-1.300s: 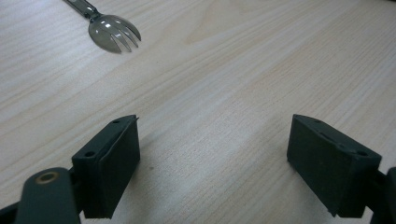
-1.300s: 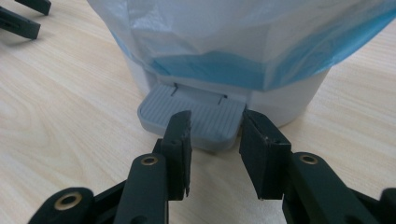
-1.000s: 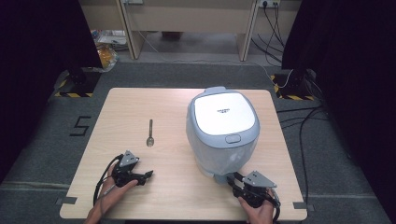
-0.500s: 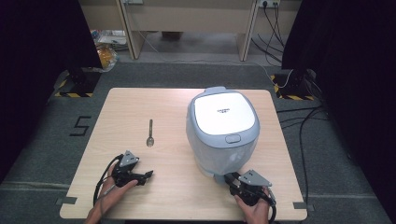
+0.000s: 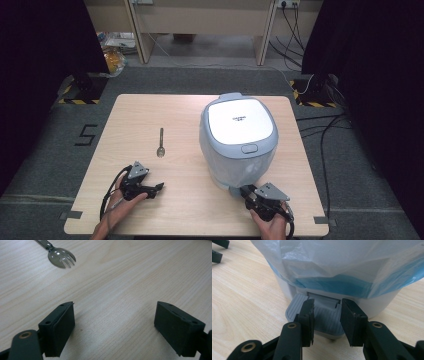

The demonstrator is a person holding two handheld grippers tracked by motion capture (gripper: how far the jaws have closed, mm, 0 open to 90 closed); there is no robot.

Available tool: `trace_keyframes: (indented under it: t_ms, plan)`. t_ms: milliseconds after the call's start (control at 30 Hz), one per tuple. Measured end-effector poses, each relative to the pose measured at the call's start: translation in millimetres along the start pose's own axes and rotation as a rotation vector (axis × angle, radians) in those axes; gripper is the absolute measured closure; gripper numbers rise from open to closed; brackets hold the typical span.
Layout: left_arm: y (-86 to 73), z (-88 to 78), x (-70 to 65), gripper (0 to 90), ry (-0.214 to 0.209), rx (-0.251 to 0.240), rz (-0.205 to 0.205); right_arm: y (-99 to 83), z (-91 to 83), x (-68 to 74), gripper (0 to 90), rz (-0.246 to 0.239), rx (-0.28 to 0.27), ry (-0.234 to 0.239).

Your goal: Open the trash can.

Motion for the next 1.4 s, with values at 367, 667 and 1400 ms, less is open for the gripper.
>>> trace_keyframes:
  t_ms: [367, 667, 1400]
  plan:
    - [0.0, 0.0, 0.0, 15.9, 0.0, 0.0, 0.0, -1.7, 0.6, 0.8, 63.2, -0.017, 0.011, -0.012]
    - [0.0, 0.0, 0.0, 15.9, 0.001, 0.0, 0.0, -7.6, 5.9, 0.9, 63.1, -0.037, 0.052, -0.019]
    - [0.0, 0.1, 0.0, 15.8, -0.002, 0.0, -0.001, -7.8, 7.2, 0.6, 63.1, -0.037, 0.061, -0.016]
Point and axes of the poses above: each handheld gripper's, and its own axes: z roughly forward along the jaws, y roughly out of its top, x roughly to its left, the point moved 8 cm from there along z, roughly forward along the jaws
